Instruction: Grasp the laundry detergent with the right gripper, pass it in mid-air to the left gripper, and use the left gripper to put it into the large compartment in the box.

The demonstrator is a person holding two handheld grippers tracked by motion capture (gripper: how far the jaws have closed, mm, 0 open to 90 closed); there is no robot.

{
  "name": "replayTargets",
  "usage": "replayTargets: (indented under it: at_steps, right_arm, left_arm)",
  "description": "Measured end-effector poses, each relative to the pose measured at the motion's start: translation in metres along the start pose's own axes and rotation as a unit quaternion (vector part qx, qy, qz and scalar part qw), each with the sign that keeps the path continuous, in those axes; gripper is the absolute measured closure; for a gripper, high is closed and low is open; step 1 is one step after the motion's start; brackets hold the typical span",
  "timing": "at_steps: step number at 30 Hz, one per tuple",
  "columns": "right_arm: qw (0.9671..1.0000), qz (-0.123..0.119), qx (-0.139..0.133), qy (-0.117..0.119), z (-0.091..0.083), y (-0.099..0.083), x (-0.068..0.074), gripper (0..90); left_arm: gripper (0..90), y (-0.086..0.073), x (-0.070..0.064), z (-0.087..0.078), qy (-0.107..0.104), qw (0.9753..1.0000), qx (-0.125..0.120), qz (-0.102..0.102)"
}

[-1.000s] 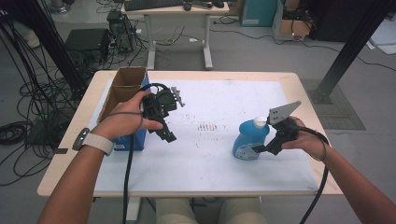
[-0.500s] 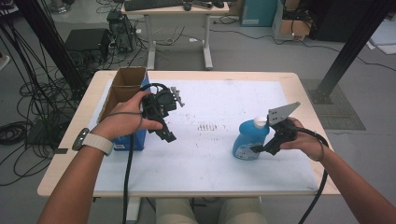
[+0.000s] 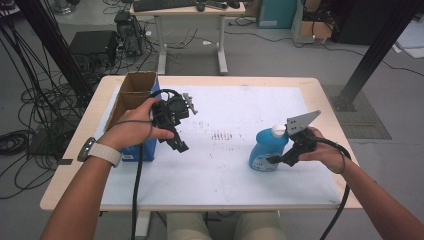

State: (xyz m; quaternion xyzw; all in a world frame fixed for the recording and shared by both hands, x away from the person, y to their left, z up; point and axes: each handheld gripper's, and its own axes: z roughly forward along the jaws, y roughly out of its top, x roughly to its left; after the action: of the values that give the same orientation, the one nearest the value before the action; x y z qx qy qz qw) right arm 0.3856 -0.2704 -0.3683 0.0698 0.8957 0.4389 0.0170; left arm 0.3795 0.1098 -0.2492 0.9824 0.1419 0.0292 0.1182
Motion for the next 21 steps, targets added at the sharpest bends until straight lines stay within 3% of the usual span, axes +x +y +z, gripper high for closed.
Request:
replayTargets:
  at_steps: [2, 6, 21]
  right_arm:
    - [1.0, -0.005, -0.004, 0.001, 0.0003, -0.0009, -0.001, 19.9]
    - [0.9999, 0.008, -0.006, -0.001, 0.0006, -0.0025, -0.0004, 22.4]
    - [0.9999, 0.0, -0.012, -0.001, 0.0028, -0.0028, 0.0006, 27.4]
  left_arm:
    - [8.2, -0.0001, 0.0, -0.0003, 0.0, 1.0, 0.001, -0.002]
    - [8.3, 0.0, 0.0002, -0.0001, 0.0, 1.0, 0.001, -0.001]
    - [8.3, -0.0002, 0.0001, 0.0001, 0.001, 1.0, 0.001, -0.002]
